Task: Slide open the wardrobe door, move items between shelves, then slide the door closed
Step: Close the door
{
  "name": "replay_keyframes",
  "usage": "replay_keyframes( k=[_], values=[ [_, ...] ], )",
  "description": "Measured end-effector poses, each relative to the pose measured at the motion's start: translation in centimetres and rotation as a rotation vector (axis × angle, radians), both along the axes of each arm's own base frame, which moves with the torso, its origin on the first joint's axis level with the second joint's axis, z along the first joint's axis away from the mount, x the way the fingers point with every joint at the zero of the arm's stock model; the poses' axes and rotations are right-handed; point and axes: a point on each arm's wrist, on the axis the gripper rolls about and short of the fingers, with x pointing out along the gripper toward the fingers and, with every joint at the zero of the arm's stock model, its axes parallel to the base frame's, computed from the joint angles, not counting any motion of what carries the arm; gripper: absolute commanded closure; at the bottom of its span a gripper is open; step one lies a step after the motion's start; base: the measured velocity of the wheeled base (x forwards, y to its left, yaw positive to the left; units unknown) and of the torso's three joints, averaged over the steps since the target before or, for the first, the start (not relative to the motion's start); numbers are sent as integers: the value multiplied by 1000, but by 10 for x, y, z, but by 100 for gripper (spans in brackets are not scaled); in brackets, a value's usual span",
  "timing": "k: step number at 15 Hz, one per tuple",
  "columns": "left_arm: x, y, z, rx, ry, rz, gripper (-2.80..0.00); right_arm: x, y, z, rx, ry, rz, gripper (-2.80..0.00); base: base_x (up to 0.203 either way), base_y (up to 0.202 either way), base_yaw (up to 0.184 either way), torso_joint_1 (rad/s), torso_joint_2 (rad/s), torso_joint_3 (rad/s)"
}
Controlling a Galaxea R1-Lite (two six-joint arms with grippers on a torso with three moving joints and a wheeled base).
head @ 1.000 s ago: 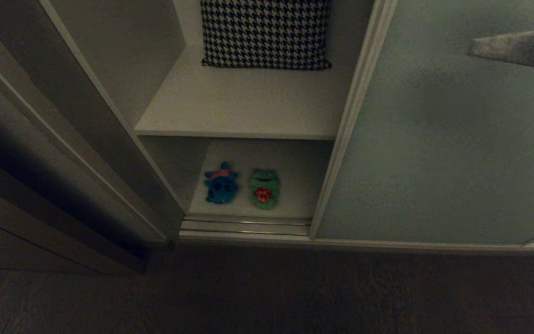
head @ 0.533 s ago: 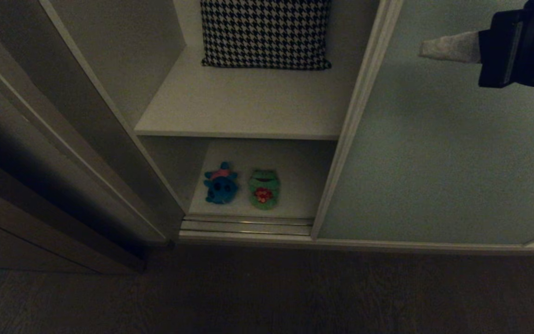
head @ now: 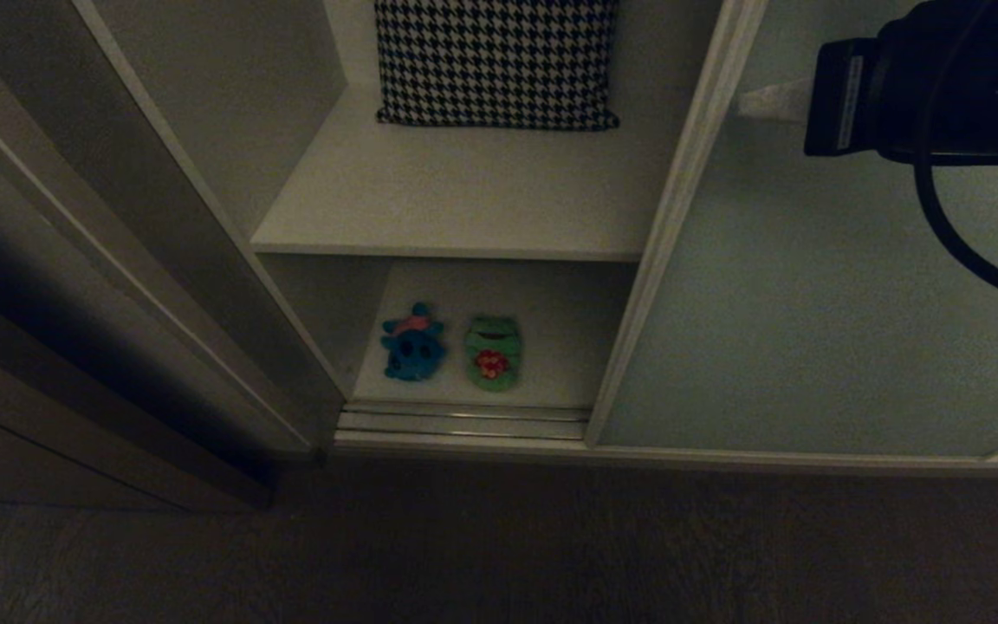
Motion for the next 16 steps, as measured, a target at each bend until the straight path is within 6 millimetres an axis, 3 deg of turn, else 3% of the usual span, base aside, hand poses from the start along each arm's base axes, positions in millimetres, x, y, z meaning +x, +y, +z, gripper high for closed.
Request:
replay_keyframes(
  k=[10, 16],
  values=[
    [0, 0, 0, 0, 0, -1, 0, 15, 10, -4, 10, -14, 4, 0, 0, 0, 0, 0, 0, 0],
    [0, 0, 0, 0, 0, 0, 0, 16, 40, -1, 14, -20, 84, 0, 0, 0, 0, 0, 0, 0]
  ],
)
